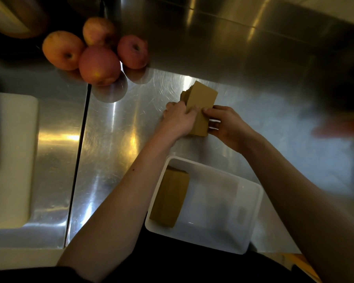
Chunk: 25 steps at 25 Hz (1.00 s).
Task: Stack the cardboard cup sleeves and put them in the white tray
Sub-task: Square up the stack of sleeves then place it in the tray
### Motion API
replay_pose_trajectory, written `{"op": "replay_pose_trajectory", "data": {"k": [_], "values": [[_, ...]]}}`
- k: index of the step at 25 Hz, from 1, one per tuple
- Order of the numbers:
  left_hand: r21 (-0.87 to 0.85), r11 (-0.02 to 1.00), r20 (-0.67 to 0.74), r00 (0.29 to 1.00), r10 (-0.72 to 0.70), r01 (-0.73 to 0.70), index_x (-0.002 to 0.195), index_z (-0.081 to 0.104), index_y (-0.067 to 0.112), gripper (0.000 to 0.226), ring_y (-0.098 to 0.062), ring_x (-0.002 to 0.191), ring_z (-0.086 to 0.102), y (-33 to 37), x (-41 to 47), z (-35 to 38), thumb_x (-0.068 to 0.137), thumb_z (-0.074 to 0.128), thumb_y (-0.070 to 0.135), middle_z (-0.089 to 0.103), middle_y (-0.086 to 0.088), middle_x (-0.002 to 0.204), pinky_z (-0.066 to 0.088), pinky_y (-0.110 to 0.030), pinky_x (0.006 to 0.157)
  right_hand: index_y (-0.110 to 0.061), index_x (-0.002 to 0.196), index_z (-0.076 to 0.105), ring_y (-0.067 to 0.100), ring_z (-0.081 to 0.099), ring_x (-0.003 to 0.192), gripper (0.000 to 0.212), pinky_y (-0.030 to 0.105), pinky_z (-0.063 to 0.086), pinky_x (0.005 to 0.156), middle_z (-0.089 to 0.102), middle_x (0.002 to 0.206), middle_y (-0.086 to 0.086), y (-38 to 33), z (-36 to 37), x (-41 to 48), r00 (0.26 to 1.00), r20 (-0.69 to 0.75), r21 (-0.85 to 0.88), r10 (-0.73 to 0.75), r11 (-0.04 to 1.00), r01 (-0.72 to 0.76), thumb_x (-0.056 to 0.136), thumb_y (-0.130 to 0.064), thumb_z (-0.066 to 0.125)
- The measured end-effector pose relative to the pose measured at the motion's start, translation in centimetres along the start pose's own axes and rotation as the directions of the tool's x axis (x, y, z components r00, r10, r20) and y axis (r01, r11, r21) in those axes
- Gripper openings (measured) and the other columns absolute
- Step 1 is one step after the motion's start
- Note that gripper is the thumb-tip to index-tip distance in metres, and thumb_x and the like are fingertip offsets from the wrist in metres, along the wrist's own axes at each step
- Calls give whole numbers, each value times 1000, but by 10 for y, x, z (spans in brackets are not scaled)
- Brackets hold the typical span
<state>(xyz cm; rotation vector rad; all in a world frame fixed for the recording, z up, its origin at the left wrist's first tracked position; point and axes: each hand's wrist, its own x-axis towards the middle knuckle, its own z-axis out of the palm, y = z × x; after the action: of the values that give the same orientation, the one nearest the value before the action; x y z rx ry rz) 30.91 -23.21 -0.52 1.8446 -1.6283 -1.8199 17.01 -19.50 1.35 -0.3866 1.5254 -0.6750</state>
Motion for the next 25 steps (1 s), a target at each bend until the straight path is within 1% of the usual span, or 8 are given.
{"op": "replay_pose_trajectory", "data": {"k": [4,8,11,14,19,22,23,25], "values": [[-48,999,27,1000,2,-1,132,52,13,54,-29,112,59,-2,2,-2,97,41,52,57,-10,129,49,-49,97,-21,100,60,15,65,96,6,29,54,82,66,104,0,-3,2,3,1000,11,-33,-12,999,12,97,-19,54],[-91,996,41,999,12,-8,134,50,13,44,-24,110,58,-4,5,-1,102,41,42,58,-7,127,47,-37,88,-22,105,56,13,64,97,8,26,54,74,65,106,-4,-2,3,5,1000,7,-73,-21,997,21,98,-20,53],[-131,991,39,999,-9,14,133,50,13,43,-23,108,58,-5,6,-1,101,43,41,59,-7,124,49,-39,90,-17,116,54,15,64,101,18,27,54,79,65,111,-1,-2,2,7,1000,22,-79,-16,997,17,98,-20,53],[-223,973,31,998,-48,54,133,51,13,43,-24,108,60,-8,7,-3,99,49,40,61,-7,124,52,-41,91,-16,121,52,12,63,98,23,25,53,75,64,108,-4,-5,2,6,999,38,-103,3,995,1,98,-21,53],[-311,949,12,999,-41,42,135,52,15,42,-24,111,60,-4,3,0,99,51,36,62,-6,124,51,-41,93,-19,118,52,15,63,101,20,29,54,77,64,112,-2,-5,3,7,999,34,-84,-3,996,5,98,-21,54],[-344,938,-5,998,-56,51,133,53,13,42,-26,111,61,-2,6,4,97,55,33,63,-7,123,52,-44,95,-20,113,54,15,65,96,15,27,56,71,64,109,0,-3,2,6,999,31,-60,-6,998,8,99,-20,54],[-364,929,-3,998,-70,64,133,53,11,43,-26,110,62,-1,7,3,96,59,31,63,-8,123,53,-43,93,-18,114,54,15,66,95,15,27,57,70,65,109,1,-3,0,6,999,37,-57,-4,998,7,98,-20,54],[-407,907,16,993,-113,110,135,48,8,52,-25,108,61,-1,8,-3,91,67,26,60,-7,123,55,-35,80,-15,117,52,16,66,93,21,26,58,67,64,109,3,-2,-2,5,999,35,-37,3,999,-2,97,-19,57]]}}
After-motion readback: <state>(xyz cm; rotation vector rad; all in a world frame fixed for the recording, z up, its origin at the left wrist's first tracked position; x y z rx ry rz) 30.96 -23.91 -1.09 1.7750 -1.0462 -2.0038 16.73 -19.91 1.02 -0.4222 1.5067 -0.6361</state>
